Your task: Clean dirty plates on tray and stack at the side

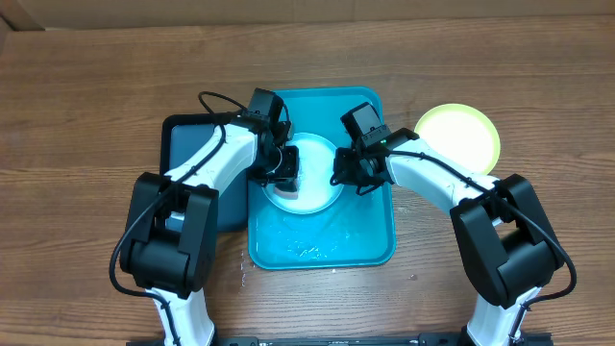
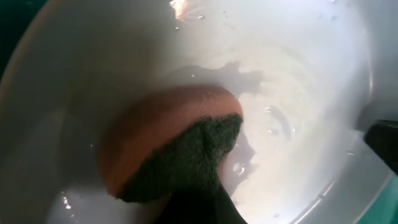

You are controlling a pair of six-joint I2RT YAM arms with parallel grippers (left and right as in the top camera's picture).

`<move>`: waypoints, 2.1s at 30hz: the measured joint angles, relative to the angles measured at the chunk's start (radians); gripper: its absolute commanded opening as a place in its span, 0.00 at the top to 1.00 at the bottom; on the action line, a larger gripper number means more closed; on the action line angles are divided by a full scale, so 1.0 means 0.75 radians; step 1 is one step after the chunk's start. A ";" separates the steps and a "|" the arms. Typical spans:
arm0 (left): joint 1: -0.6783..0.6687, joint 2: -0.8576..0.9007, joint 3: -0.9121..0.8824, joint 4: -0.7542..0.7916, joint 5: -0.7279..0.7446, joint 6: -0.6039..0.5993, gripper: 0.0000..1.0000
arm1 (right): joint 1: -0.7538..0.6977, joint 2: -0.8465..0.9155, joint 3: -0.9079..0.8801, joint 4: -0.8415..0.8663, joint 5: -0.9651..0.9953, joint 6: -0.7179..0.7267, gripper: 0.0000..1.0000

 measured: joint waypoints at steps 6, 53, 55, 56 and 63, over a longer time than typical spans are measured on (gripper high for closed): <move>0.010 0.004 0.002 0.010 0.142 0.008 0.96 | 0.001 0.000 0.000 0.001 0.003 0.001 0.90; 0.087 0.125 0.182 -0.163 0.464 0.138 0.96 | 0.001 0.000 -0.001 0.007 0.004 0.001 0.90; 0.106 0.121 0.225 -0.176 0.472 0.149 0.96 | 0.001 0.000 -0.001 0.009 0.003 0.000 0.96; 0.112 0.116 0.235 -0.184 0.468 0.153 0.96 | 0.001 0.000 -0.001 0.010 0.002 -0.003 0.96; 0.120 0.090 0.236 -0.275 0.240 0.157 0.96 | 0.001 0.000 -0.001 0.014 -0.010 0.004 0.80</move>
